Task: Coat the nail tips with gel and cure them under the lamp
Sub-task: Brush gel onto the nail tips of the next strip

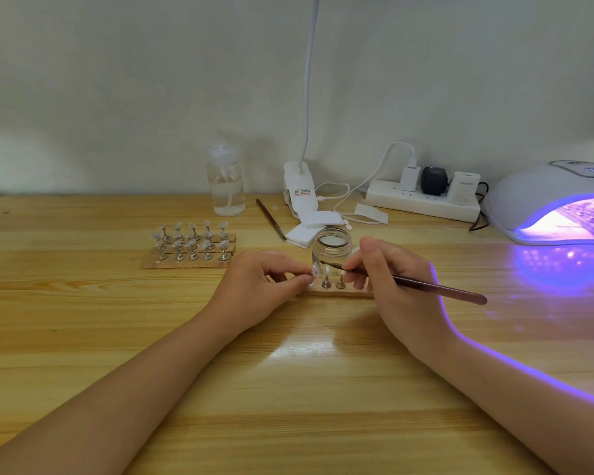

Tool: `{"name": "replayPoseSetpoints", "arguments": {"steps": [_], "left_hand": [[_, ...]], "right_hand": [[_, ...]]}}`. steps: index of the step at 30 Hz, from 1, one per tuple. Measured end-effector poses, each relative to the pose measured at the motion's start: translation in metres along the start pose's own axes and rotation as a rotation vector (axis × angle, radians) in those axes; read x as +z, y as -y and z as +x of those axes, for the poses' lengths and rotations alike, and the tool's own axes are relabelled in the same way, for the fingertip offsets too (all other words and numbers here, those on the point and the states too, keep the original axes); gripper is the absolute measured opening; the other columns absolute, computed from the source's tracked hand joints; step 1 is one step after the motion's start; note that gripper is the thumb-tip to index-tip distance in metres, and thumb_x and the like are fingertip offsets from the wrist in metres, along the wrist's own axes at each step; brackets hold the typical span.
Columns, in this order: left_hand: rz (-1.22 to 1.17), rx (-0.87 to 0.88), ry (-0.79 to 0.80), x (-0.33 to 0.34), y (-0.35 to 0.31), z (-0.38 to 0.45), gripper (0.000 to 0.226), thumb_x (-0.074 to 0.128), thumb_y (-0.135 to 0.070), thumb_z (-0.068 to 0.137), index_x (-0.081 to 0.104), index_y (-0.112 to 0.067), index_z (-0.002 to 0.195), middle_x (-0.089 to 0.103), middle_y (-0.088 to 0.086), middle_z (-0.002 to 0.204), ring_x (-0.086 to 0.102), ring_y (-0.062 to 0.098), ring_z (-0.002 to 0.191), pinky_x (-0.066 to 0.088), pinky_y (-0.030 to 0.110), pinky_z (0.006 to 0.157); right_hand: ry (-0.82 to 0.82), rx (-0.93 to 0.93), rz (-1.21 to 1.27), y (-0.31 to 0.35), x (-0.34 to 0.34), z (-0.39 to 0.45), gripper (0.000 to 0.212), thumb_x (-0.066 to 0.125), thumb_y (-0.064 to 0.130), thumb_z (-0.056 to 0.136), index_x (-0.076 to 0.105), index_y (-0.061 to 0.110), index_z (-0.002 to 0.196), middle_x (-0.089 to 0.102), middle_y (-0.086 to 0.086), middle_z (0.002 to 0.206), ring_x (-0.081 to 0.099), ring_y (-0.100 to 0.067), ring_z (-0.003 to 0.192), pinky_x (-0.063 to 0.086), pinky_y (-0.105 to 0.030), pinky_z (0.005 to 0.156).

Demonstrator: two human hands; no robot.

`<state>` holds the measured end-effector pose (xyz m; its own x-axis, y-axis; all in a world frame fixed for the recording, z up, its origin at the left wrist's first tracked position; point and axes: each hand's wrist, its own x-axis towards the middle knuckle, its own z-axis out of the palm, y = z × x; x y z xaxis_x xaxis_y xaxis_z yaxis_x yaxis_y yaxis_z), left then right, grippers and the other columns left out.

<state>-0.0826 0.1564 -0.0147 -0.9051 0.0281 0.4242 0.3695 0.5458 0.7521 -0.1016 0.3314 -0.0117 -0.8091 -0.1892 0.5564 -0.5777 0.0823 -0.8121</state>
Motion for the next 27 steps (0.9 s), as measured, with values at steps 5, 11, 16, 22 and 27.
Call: {"name": "replayPoseSetpoints", "arguments": {"steps": [5,11,16,22,27], "left_hand": [[-0.013,0.012,-0.006,0.0005,-0.0010,0.0009,0.012,0.073,-0.013,0.074,0.075,-0.020,0.084,0.068,-0.013,0.072,0.058,0.015,0.065,0.035,0.006,0.053],[-0.029,-0.014,-0.018,0.0009,-0.0008,0.0010,0.016,0.073,-0.010,0.074,0.074,-0.021,0.084,0.068,-0.017,0.071,0.061,0.018,0.068,0.035,0.004,0.052],[-0.048,-0.035,-0.026,0.0003,-0.0016,0.0010,0.022,0.073,-0.009,0.075,0.072,-0.030,0.078,0.066,-0.024,0.063,0.058,0.005,0.064,0.036,0.003,0.053],[-0.073,-0.067,-0.026,0.0004,-0.0013,0.0019,0.014,0.074,-0.013,0.073,0.074,-0.025,0.080,0.067,-0.022,0.067,0.061,-0.003,0.066,0.037,0.002,0.056],[-0.099,-0.057,-0.017,0.0007,-0.0026,0.0019,0.017,0.074,-0.010,0.072,0.073,-0.025,0.080,0.067,-0.025,0.072,0.060,-0.010,0.065,0.038,0.002,0.058]], "right_hand": [[0.041,-0.003,-0.045,-0.0016,-0.0004,0.0013,0.032,0.043,0.039,0.086,0.065,0.022,0.069,0.065,0.001,0.063,0.059,0.000,0.059,0.044,-0.010,0.058],[0.062,-0.013,0.035,-0.0013,0.0005,-0.0018,0.030,0.046,0.038,0.084,0.065,0.023,0.066,0.065,0.005,0.059,0.062,-0.001,0.056,0.047,-0.011,0.057],[0.091,-0.004,0.092,-0.0011,0.0006,-0.0027,0.035,0.048,0.039,0.085,0.065,0.019,0.062,0.063,0.003,0.055,0.059,-0.005,0.051,0.047,-0.015,0.055],[0.002,0.026,0.113,-0.0008,-0.0009,-0.0002,0.036,0.044,0.041,0.083,0.065,0.018,0.065,0.065,0.002,0.058,0.059,-0.003,0.053,0.045,-0.012,0.053],[0.040,0.018,0.019,-0.0017,-0.0002,0.0022,0.031,0.044,0.039,0.085,0.064,0.021,0.071,0.067,0.003,0.068,0.060,-0.001,0.057,0.042,-0.008,0.054]]}}
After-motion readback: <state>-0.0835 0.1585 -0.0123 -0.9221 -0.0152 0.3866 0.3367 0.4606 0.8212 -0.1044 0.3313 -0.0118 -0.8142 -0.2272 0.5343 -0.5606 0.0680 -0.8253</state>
